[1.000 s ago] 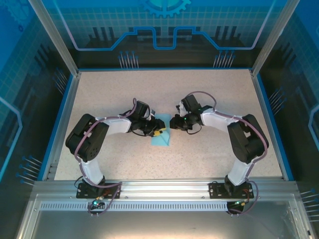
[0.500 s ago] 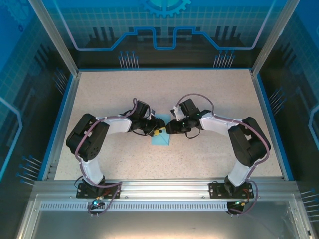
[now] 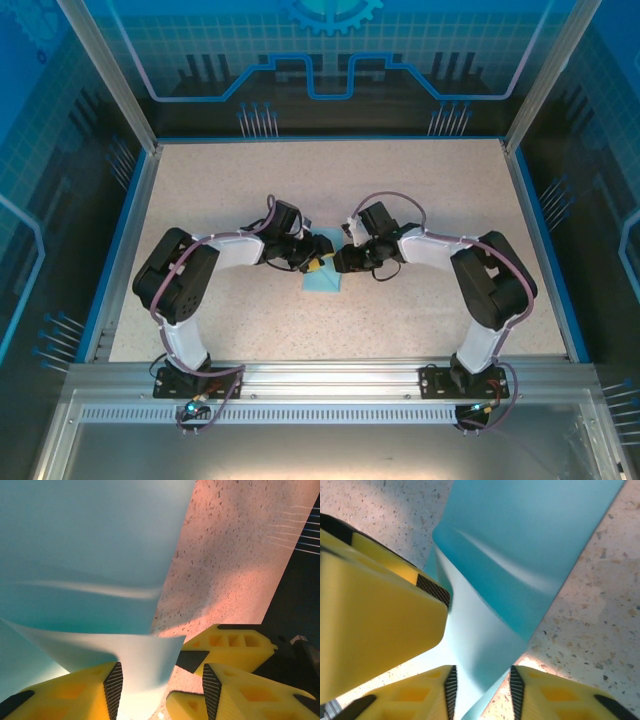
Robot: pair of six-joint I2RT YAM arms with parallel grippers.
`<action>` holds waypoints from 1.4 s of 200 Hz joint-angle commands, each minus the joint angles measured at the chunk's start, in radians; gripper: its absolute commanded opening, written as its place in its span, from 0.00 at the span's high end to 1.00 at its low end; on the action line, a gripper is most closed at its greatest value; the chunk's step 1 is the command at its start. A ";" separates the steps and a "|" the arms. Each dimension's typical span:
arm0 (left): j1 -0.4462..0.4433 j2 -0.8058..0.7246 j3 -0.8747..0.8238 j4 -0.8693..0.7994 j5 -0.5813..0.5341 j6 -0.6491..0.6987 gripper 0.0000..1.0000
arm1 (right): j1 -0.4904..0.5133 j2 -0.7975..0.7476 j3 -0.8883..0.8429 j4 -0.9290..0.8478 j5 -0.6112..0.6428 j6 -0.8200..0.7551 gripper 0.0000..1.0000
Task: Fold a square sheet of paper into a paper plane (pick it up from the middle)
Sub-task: Fold the triangle a second time at the center of the table.
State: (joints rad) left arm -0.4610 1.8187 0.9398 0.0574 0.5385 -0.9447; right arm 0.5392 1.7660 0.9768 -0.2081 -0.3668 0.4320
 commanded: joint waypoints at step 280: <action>0.004 -0.079 -0.022 -0.044 -0.057 -0.011 0.49 | -0.012 0.080 0.050 0.071 -0.030 0.091 0.91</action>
State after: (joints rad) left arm -0.4572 1.7981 0.9394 0.0422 0.4831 -0.9489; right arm 0.5362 1.8221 1.0222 -0.1547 -0.4011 0.5224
